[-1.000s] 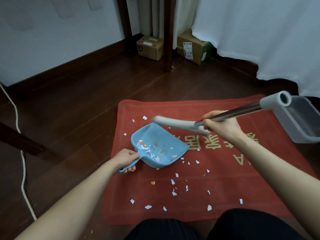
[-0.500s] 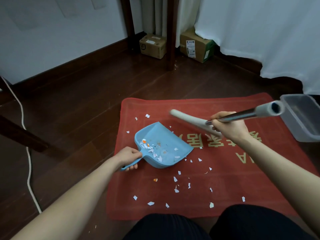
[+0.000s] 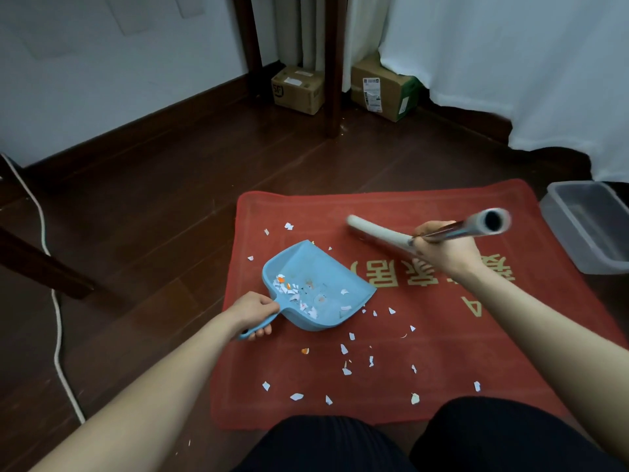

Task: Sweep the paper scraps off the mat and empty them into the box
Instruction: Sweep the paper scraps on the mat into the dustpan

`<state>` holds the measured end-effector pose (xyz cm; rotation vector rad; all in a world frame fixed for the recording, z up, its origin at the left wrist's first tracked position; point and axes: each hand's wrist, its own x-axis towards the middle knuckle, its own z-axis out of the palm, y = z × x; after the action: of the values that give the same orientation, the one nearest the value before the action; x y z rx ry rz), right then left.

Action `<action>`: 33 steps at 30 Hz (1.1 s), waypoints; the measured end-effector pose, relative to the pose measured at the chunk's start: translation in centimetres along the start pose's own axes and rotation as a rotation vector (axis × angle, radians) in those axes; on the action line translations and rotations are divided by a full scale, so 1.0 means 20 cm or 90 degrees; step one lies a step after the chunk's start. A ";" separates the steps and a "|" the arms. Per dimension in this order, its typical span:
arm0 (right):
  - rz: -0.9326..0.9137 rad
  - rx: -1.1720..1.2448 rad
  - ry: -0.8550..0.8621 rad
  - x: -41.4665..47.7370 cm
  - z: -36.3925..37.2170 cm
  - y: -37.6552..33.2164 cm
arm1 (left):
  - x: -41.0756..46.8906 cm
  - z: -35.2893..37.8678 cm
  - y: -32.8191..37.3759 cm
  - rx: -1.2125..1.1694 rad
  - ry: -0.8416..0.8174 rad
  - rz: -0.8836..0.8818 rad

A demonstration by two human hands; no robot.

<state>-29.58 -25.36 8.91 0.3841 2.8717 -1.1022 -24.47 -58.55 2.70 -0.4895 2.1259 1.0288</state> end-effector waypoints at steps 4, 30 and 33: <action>-0.077 -0.067 -0.176 -0.04 0.15 -0.01 | 0.01 0.00 0.02 0.009 -0.008 -0.010; -0.063 -0.042 -0.133 -0.02 0.17 -0.06 | 0.01 -0.01 -0.05 -0.009 0.012 -0.010; -0.124 0.017 -0.239 -0.07 0.16 -0.10 | 0.00 -0.02 -0.05 -0.016 0.013 -0.008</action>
<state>-28.80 -29.17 8.07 -0.0988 2.6012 -1.1018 -24.10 -59.41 2.38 -0.5263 2.1275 1.0495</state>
